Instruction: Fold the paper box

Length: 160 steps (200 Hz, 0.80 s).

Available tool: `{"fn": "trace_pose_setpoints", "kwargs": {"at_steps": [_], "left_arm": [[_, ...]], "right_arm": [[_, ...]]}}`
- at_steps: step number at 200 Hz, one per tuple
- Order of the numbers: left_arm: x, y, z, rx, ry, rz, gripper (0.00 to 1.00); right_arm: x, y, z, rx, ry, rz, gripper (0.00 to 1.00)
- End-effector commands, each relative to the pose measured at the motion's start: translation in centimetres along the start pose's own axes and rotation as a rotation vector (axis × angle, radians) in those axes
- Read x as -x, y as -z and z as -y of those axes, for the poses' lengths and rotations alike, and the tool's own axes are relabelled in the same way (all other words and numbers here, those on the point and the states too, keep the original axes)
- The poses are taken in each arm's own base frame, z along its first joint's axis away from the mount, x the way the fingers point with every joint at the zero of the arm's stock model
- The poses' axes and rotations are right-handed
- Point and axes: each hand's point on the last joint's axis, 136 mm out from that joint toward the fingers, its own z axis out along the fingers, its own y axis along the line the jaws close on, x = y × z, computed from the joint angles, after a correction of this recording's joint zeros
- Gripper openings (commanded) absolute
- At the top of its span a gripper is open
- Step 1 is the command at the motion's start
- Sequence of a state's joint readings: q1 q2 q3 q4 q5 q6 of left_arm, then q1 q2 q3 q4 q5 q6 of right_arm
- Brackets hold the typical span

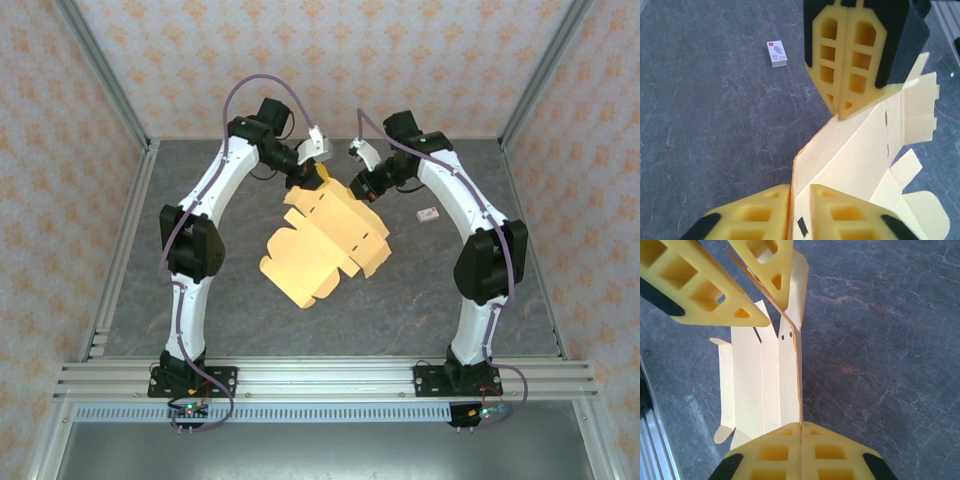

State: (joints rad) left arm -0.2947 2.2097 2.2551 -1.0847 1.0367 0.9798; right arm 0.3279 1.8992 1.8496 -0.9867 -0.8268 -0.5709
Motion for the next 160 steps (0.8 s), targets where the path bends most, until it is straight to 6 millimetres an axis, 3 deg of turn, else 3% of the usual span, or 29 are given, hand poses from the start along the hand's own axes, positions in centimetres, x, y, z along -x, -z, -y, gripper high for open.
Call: {"fn": "trace_pose_setpoints", "kwargs": {"at_steps": [1, 35, 59, 78, 137, 160], "left_arm": [[0.4, -0.1, 0.6, -0.023, -0.012, -0.001, 0.13], [0.5, 0.2, 1.1, -0.033, -0.038, -0.004, 0.0], [0.4, 0.5, 1.7, -0.051, -0.073, -0.011, 0.0], [0.3, 0.5, 1.9, -0.056, -0.084, -0.015, 0.0], [0.5, 0.6, 1.9, -0.052, -0.097, -0.011, 0.0], [0.5, 0.6, 1.9, -0.053, -0.098, -0.008, 0.0]], "right_arm": [[1.3, 1.7, -1.2, -0.025, 0.067, 0.057, 0.0], [0.8, 1.9, -1.4, -0.03, 0.073, 0.047, 0.0], [-0.2, 1.8, -1.3, -0.042, 0.083, 0.026, 0.19], [-0.7, 1.7, -1.2, -0.052, 0.084, 0.014, 0.27], [-2.5, 0.2, -0.7, -0.067, 0.096, -0.038, 0.36], [-2.5, -0.5, -0.4, -0.073, 0.104, -0.05, 0.34]]}}
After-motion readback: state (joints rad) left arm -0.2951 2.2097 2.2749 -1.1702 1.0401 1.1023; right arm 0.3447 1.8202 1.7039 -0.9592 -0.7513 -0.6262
